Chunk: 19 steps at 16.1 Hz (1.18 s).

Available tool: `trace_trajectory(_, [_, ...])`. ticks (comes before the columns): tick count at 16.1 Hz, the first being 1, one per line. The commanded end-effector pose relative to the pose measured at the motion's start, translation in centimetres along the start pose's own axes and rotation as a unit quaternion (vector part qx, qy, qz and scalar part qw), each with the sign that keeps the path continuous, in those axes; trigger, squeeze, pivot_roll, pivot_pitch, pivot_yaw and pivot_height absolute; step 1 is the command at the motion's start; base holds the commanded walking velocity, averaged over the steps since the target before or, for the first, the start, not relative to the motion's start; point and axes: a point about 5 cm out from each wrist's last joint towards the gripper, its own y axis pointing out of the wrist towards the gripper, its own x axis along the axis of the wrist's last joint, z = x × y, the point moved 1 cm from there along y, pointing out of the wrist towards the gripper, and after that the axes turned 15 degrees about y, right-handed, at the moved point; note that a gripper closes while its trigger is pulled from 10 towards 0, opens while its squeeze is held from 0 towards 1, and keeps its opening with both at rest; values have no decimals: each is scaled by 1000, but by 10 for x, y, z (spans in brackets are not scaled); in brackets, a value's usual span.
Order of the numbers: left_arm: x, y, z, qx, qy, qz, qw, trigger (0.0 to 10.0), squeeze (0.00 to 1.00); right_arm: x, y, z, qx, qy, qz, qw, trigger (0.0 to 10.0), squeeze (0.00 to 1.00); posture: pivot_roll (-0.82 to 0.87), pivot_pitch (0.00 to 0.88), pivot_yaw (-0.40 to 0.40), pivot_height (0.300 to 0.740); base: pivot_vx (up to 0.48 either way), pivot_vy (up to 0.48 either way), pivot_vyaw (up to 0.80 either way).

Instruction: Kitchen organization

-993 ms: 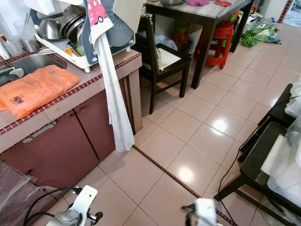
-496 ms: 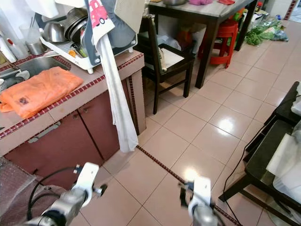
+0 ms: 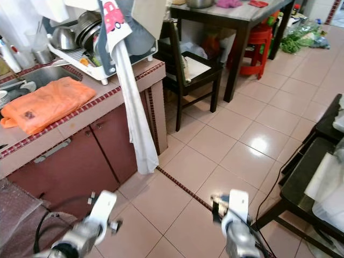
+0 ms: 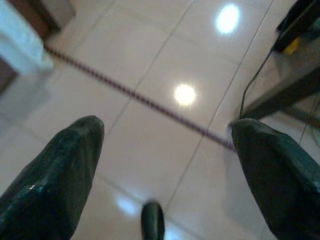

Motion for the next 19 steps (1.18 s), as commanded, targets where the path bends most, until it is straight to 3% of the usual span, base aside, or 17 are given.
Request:
trace_trajectory(1, [-3,0,2,2,8,6,1000,10000,0,-10,-2,0,4,-10,22,1000,10000,0,-134,0,49,740,0,0,0])
trace_trajectory(4, [-16,-1,-6,-5,18,24,1000,10000,0,-25,-7,-7,8,-56,47,997,10000,0,-120,0,26,740,0,0,0])
trace_trajectory(7, [-30,-3,-1,13,15,56,998,10000,0,-27,-9,-13,7,-83,52,995,10000,0,-123,0,28,740,0,0,0])
trace_trajectory(11, [-39,-4,-1,-16,35,72,997,10000,0,-27,-9,-11,6,-75,51,996,10000,0,-122,0,40,740,0,0,0])
trace_trajectory(15, [-41,-5,-2,-31,39,70,996,10000,0,-40,-12,-9,-2,-41,66,997,10000,0,-116,0,59,740,0,0,0])
trace_trajectory(16, [-40,-4,0,-28,41,67,996,10000,0,-44,-14,-13,-17,-17,69,997,10000,0,-114,0,62,740,0,0,0])
trace_trajectory(17, [-39,-4,3,-26,39,66,997,10000,0,-48,-17,-22,-49,37,72,996,10000,0,-112,0,71,740,0,0,0])
trace_trajectory(19, [-42,-5,0,-28,41,66,997,10000,0,-52,-20,-29,-61,62,76,993,10000,0,-117,0,80,740,0,0,0])
